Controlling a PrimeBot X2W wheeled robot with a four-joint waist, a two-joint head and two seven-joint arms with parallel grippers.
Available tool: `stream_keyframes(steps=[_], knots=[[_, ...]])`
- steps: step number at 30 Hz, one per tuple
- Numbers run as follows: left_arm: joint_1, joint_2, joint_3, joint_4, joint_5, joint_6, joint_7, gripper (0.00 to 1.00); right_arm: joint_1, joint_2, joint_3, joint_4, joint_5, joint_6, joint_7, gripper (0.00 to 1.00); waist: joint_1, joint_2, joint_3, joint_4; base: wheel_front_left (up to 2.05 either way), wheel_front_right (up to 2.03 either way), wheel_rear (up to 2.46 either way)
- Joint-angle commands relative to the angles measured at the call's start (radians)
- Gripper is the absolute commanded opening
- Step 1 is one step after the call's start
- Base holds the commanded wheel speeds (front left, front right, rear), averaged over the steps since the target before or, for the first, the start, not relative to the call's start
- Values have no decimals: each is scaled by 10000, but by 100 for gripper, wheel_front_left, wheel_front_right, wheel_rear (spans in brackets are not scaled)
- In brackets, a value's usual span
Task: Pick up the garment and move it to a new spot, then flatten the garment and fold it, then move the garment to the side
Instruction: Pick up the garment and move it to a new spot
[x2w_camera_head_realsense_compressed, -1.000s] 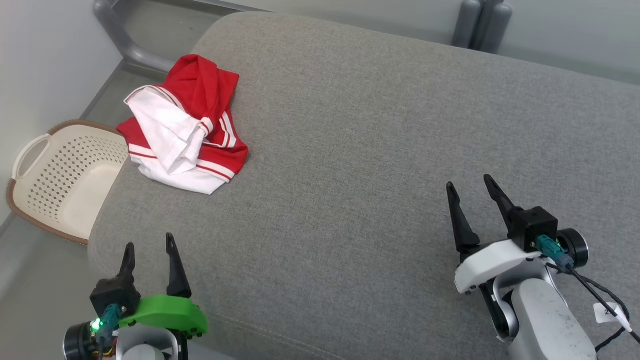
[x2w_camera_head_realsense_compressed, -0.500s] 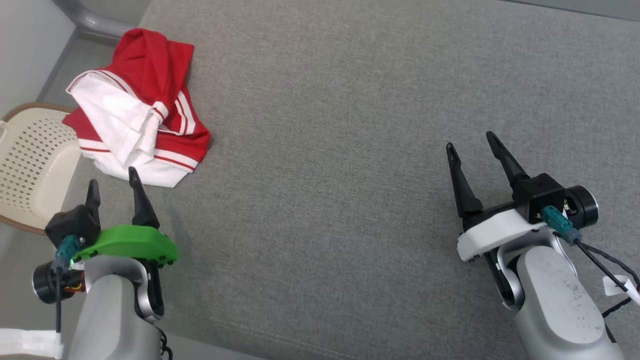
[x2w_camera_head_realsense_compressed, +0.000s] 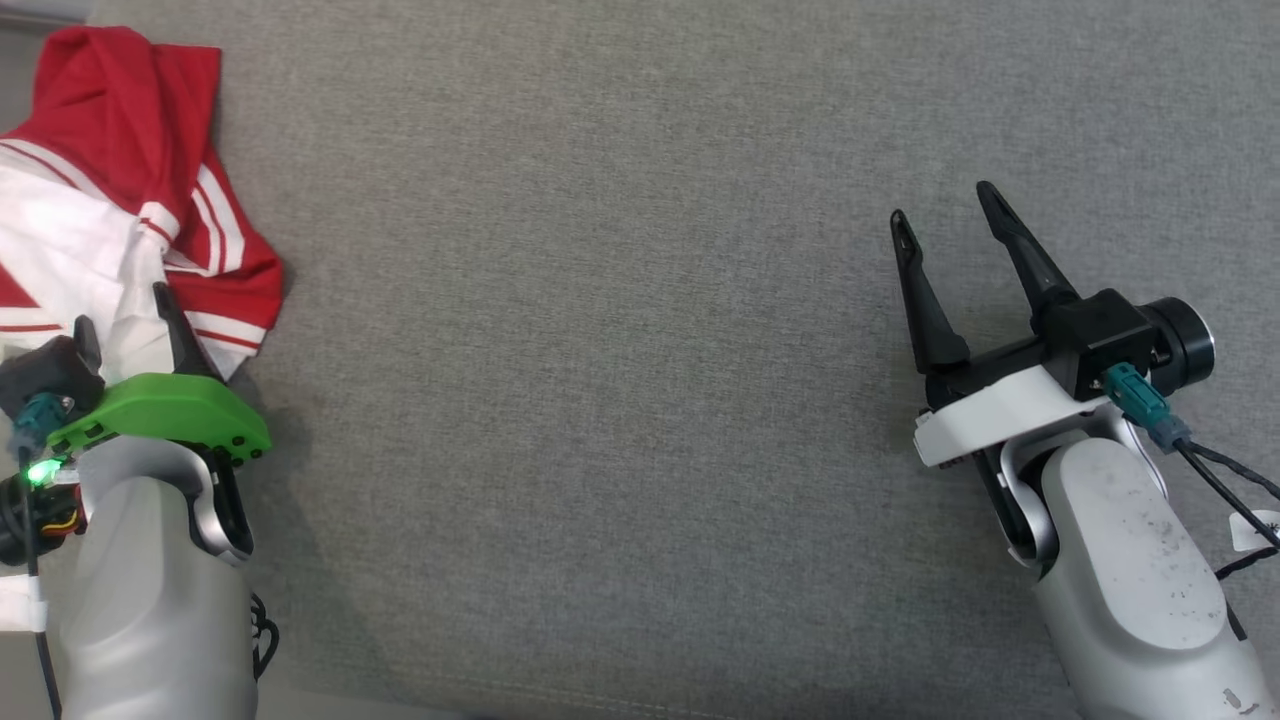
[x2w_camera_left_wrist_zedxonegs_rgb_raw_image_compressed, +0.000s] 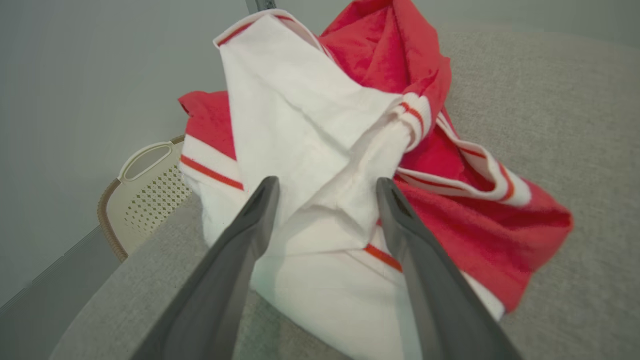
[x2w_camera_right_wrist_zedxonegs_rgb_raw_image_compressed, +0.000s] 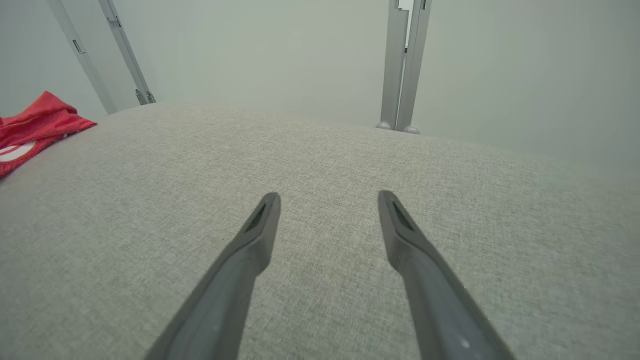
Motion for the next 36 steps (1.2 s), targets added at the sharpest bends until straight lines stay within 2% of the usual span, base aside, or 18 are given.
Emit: stream_keyframes(steps=[1, 6, 7, 8, 9, 15, 22, 30, 36], knots=[[-237, 133, 107, 168, 64, 120, 4, 100, -120, -48, -3, -76, 13, -14, -30, 100, 0, 0, 401, -408, 0, 0, 0], [-621, 237, 432, 1207, 19, 363, 26, 100, -139, -69, -109, -164, 1, -14, -30, 100, 0, 0, 567, -566, 0, 0, 0], [-671, 231, 464, 1285, 17, 362, 24, 80, -142, -83, -127, -170, 9, -14, -30, 100, 0, 0, 587, -580, 0, 0, 0], [-714, 248, 486, 1282, 65, 376, 26, 29, -143, -91, -154, -169, 12, -14, -29, 100, 0, 0, 608, -592, 0, 0, 0], [-737, 259, 508, 1236, 88, 388, 26, 0, -143, -90, -166, -166, 13, -14, -30, 100, 0, 0, 617, -598, 0, 0, 0], [-570, 252, 675, 197, 377, 166, 3, 0, -89, 34, -229, -38, 34, -14, -29, 100, 0, 0, 482, -636, 0, 0, 0], [-369, 124, 508, -1219, 878, -307, 1, 0, 61, 257, -325, 136, 152, -14, -29, 100, 0, 0, -64, -745, 0, 0, 0], [-218, -219, -277, -2062, 1377, -892, 3, 0, 350, 552, -475, 305, 336, -14, -30, 100, 0, 0, -770, -1272, 0, 0, 0], [-116, -407, -1187, -2099, 1612, -1240, 3, 0, 543, 675, -619, 389, 444, -14, -30, 100, 0, 0, -1131, -1908, 0, 0, 0]])
